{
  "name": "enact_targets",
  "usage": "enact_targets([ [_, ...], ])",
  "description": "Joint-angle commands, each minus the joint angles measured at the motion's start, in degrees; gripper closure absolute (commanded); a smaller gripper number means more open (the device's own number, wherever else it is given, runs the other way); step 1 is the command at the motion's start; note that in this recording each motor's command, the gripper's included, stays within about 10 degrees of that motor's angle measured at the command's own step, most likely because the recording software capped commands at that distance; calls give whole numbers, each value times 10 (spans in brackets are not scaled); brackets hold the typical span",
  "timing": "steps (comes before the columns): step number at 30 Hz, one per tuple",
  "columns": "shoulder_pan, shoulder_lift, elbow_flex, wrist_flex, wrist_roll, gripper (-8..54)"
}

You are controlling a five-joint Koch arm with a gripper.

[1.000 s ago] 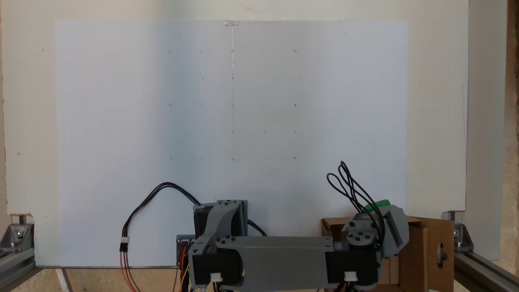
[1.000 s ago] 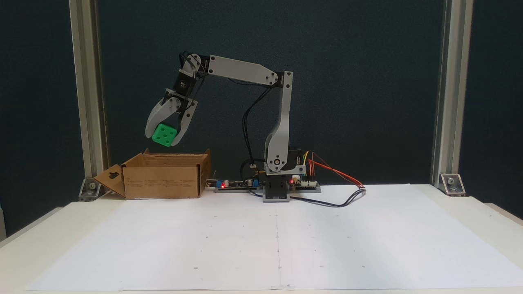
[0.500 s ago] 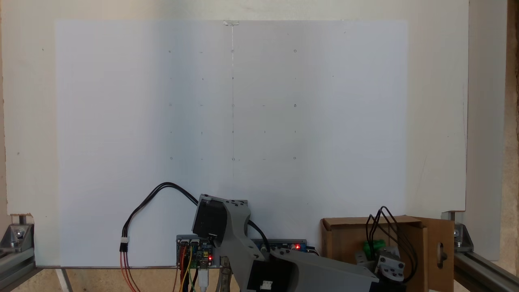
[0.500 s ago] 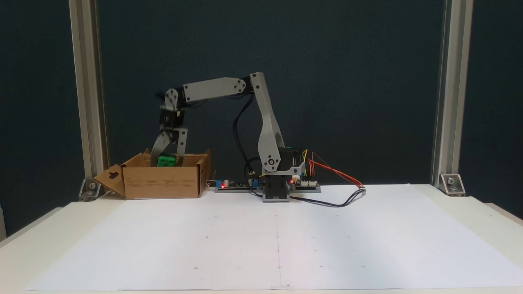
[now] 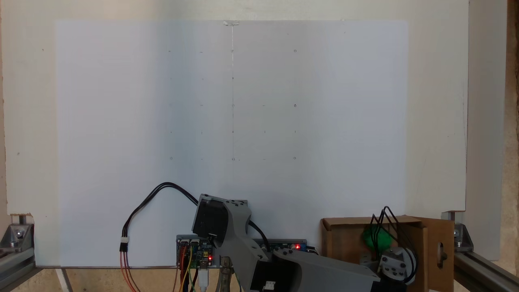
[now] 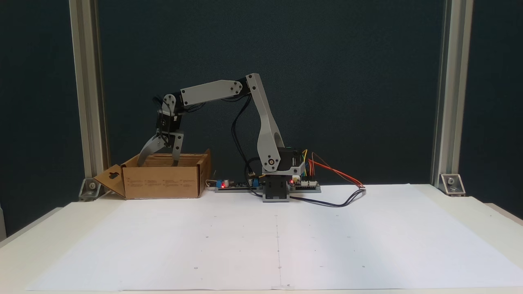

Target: Grasp a green dice and put it in the bin.

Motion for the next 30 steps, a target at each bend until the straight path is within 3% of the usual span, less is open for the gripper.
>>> enact_targets([
  [1,2,65,-47,-12,9,47],
  [10,-156,195,-47,-9,136,47],
  [20,-484,258,-45,-9,144,26],
  [30,-861,410,93,-11,176,12],
])
